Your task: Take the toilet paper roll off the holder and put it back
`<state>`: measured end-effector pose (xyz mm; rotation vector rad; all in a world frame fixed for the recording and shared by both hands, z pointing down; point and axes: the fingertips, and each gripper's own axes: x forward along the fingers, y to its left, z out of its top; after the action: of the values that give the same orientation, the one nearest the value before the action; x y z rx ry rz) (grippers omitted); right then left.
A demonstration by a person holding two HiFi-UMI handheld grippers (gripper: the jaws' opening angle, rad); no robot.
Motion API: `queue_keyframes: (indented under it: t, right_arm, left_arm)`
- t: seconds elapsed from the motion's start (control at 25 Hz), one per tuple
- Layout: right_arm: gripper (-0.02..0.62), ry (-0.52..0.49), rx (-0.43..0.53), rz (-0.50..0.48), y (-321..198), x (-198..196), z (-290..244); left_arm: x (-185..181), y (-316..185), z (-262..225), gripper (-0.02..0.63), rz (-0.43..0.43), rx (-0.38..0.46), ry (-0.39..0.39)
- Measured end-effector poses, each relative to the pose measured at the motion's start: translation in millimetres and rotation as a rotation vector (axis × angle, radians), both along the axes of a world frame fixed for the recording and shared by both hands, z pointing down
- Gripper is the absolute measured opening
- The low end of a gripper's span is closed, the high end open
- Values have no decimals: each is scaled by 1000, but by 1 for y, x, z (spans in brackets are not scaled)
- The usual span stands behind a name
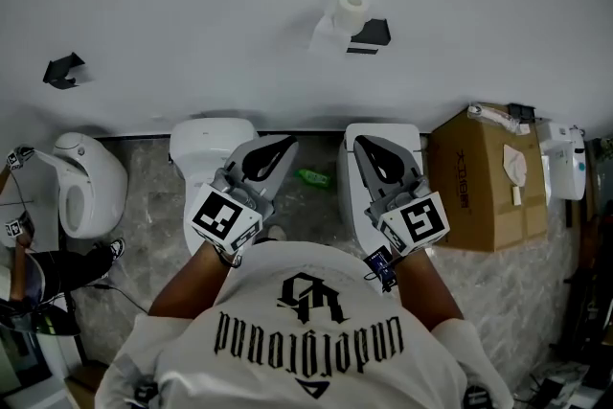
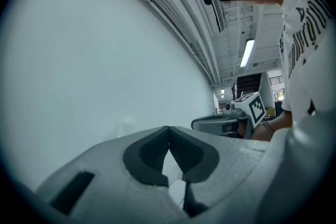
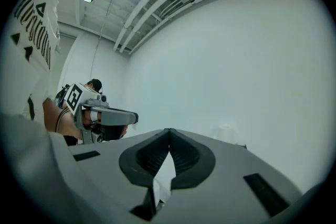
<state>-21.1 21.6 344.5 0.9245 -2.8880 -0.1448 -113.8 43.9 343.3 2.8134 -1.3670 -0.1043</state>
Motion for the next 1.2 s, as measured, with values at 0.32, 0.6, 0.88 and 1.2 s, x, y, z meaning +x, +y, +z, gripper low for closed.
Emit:
queue_keyframes:
  t: [0.32,0.6,0.88,1.2]
  right_arm:
    - [12,17,-24,-37,32,67,15]
    - [12,10,-51,-61,65,124,25]
    - [12,6,-44,-79,100,151,29]
    - [12,-41,-70,-76,117,169,36]
  left_arm:
    - [65,39,8,14,-16,-16,-1]
    - [109,75,18,14,-53,-37,-13]
    - [123,106,29,14,-72,-60,3]
    - [135,130,34,14,-83,-47,-14]
